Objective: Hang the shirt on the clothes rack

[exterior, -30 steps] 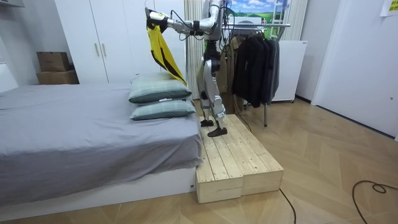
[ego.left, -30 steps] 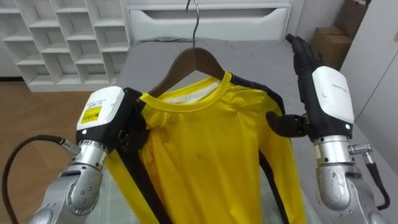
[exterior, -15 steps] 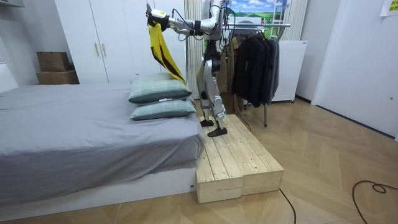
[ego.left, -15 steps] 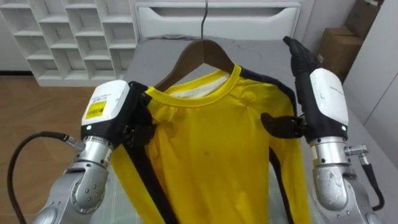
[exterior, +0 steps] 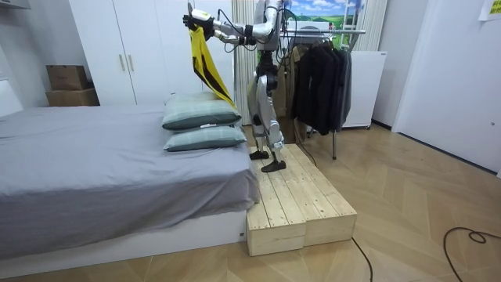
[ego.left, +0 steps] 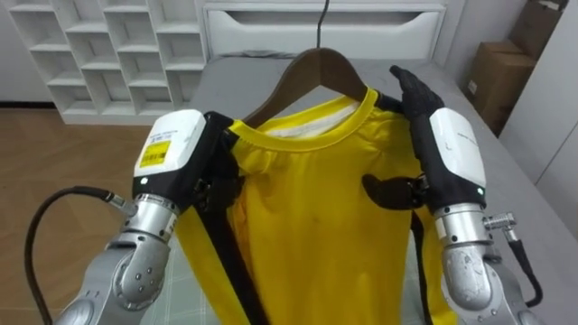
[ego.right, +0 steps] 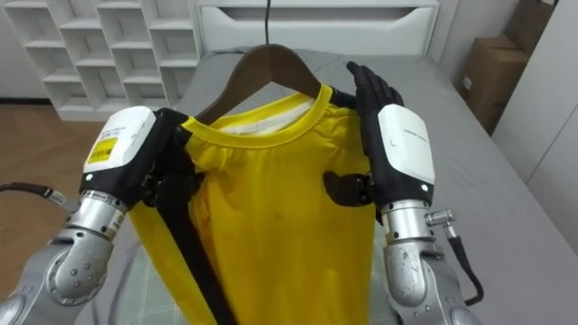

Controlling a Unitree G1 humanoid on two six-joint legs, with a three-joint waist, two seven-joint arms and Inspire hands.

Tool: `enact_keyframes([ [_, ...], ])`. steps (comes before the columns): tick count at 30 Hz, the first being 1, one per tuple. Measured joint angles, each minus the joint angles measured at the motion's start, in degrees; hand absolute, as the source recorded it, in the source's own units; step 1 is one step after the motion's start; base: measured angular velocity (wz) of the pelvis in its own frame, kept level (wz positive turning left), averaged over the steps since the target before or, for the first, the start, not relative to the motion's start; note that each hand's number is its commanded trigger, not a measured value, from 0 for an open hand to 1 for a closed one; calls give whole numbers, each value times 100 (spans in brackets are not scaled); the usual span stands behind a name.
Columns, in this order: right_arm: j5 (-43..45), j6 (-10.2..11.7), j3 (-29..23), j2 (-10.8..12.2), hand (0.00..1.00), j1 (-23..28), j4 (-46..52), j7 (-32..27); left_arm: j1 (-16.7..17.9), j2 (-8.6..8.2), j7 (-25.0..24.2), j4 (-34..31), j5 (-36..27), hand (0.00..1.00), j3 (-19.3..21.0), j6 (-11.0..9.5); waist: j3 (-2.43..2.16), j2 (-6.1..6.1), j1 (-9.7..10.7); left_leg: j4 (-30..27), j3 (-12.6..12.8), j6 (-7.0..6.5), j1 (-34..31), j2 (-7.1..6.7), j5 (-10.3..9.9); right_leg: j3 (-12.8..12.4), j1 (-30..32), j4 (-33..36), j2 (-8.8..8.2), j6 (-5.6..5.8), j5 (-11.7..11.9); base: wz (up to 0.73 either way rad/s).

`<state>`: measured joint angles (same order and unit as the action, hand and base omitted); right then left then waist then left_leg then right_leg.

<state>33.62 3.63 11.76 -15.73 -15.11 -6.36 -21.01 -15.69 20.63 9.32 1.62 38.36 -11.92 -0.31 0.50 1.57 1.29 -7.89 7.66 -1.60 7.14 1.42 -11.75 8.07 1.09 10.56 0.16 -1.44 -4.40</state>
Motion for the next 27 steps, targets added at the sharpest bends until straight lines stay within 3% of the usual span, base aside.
enact_keyframes([
  [14, 70, 55, -3, -69, 0, -107, -238, -138, 1, 24, -39, -68, 6, 100, -7, 0, -5, 8, 4, -69, -60, 0, -60, -6, 0, 48, 2, -2, -13, 0, 0, 2],
  [20, 67, 54, -73, -254, 0, -153, -279, -319, 3, 20, -289, -211, -8, 100, -12, 0, -11, -20, 6, -76, -76, 0, -73, -10, 0, 64, 3, -11, -15, 1, -1, 0],
  [27, 48, 48, -467, -335, 0, -273, -280, -556, 13, 25, -494, -585, -59, 100, -9, 4, -74, -122, 1, -83, -69, 0, -55, 0, 0, 47, -9, -51, -2, -2, 1, 0],
])
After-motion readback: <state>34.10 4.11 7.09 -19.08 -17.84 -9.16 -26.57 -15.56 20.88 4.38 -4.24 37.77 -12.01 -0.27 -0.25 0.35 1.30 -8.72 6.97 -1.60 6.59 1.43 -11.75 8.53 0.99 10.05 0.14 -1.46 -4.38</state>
